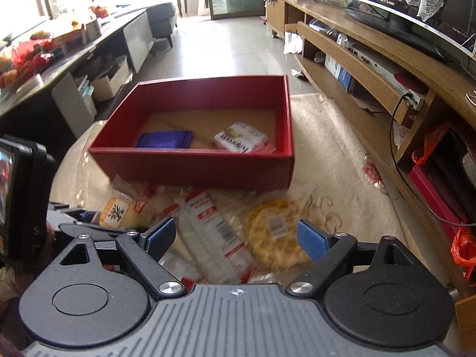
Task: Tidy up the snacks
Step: 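Grasp the round bun in clear wrapper with the left gripper, then grasp the red Trolli gummy bag with the right gripper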
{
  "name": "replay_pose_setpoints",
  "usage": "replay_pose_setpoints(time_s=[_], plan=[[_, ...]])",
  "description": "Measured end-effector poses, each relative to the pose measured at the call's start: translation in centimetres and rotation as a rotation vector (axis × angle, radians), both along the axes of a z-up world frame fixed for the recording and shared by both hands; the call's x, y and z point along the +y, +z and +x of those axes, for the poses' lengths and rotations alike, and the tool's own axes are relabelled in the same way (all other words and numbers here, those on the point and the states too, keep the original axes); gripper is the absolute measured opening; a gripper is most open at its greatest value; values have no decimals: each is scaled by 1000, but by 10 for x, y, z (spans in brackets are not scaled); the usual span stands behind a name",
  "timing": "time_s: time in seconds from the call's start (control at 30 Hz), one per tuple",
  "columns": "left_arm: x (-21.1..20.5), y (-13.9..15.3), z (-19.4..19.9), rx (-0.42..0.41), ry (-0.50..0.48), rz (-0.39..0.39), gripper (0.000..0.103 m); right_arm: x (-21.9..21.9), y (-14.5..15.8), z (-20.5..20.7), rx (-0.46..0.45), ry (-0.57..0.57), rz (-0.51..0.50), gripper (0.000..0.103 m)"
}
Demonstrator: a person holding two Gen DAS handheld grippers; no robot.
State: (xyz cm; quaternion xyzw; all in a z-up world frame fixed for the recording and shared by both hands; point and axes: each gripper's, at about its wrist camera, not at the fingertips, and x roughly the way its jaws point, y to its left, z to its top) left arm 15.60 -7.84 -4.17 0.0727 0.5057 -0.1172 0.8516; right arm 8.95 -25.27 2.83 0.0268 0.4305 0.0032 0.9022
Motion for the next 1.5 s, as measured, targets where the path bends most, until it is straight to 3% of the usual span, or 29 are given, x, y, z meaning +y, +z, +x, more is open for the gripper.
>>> replay_pose_setpoints(time_s=[0.17,0.3,0.47,0.57,0.7,0.87,1.0,1.2,1.27,1.4,1.5], plan=[[19,25,-25,-33,-11,-61,52,13,-5,-22,33,59,-52,91],[36,42,-48,-36,-28,-130,52,9,-22,-28,70,187,-106,91],[46,42,-58,9,-14,-185,52,-6,-55,-6,162,216,16,90],[43,40,-59,17,-16,-184,52,0,-63,-2,169,242,17,90],[41,43,-59,11,-22,-193,52,10,-72,-25,249,267,-21,91],[41,49,-61,-4,-33,-201,52,15,-62,-62,294,288,13,91],[39,50,-66,-10,-47,-191,53,36,-57,-83,265,364,-177,93],[36,43,-69,11,-63,-180,53,51,-76,-66,264,495,-297,97],[35,40,-67,20,-67,-181,53,47,-76,-57,274,457,-238,92],[35,36,-65,32,-67,-177,53,44,-73,-63,300,345,-147,68],[34,35,-67,32,-76,-170,53,45,-70,-74,300,282,-126,65]])
